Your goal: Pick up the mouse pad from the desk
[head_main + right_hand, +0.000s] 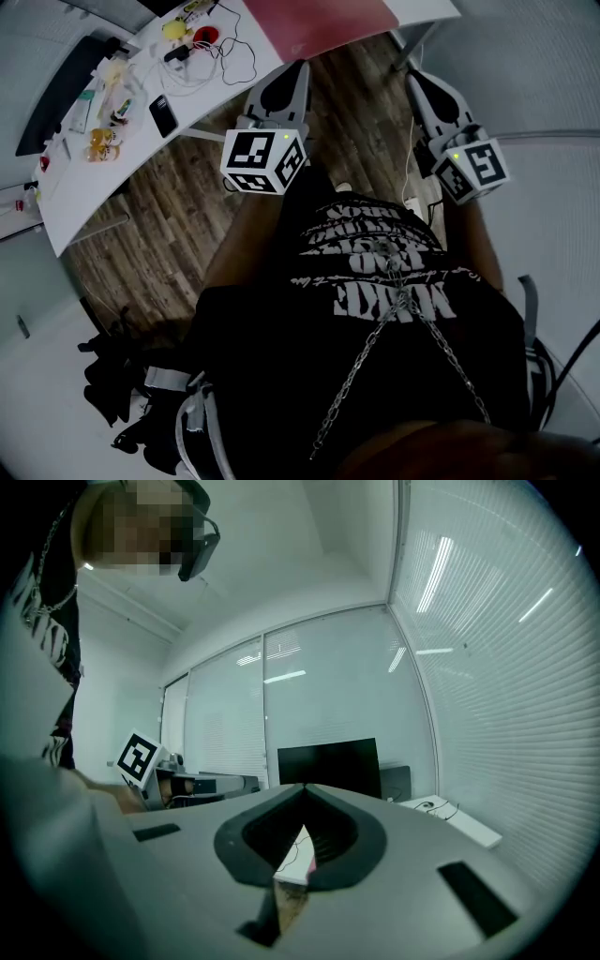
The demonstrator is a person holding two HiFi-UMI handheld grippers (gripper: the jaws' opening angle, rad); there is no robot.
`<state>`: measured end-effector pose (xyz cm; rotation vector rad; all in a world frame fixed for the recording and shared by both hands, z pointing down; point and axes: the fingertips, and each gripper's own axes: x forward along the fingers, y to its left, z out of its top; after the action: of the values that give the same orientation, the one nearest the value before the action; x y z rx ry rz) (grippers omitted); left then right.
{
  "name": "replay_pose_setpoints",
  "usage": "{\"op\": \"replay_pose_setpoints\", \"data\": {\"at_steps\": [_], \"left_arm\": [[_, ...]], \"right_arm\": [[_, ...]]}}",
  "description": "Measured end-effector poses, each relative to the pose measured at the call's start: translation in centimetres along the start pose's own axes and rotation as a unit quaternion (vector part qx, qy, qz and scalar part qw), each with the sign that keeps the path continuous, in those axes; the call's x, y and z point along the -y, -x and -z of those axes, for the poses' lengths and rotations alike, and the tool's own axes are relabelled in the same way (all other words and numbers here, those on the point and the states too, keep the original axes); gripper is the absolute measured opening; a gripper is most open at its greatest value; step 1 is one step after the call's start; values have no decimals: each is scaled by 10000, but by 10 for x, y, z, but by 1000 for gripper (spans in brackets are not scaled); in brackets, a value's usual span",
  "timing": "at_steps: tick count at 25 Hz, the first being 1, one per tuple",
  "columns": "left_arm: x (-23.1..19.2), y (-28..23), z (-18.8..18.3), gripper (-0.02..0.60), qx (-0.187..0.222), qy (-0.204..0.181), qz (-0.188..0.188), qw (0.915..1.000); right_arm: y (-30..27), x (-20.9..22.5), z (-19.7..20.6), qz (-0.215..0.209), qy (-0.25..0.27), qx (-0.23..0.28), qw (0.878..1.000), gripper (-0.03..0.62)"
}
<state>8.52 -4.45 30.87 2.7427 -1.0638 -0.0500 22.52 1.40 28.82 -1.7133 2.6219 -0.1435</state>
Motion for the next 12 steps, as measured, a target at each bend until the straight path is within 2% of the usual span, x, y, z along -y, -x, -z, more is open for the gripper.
{"op": "replay_pose_setpoints", "data": {"at_steps": [8, 12], "left_arm": [[-14, -34, 12, 8, -165, 130, 85, 9997], [-29, -55, 19, 8, -193, 228, 39, 9995]], "right_arm": [[-14, 38, 4, 252, -105, -108, 9996, 0], [-31, 50, 8, 222, -16, -210, 9995, 0]]}}
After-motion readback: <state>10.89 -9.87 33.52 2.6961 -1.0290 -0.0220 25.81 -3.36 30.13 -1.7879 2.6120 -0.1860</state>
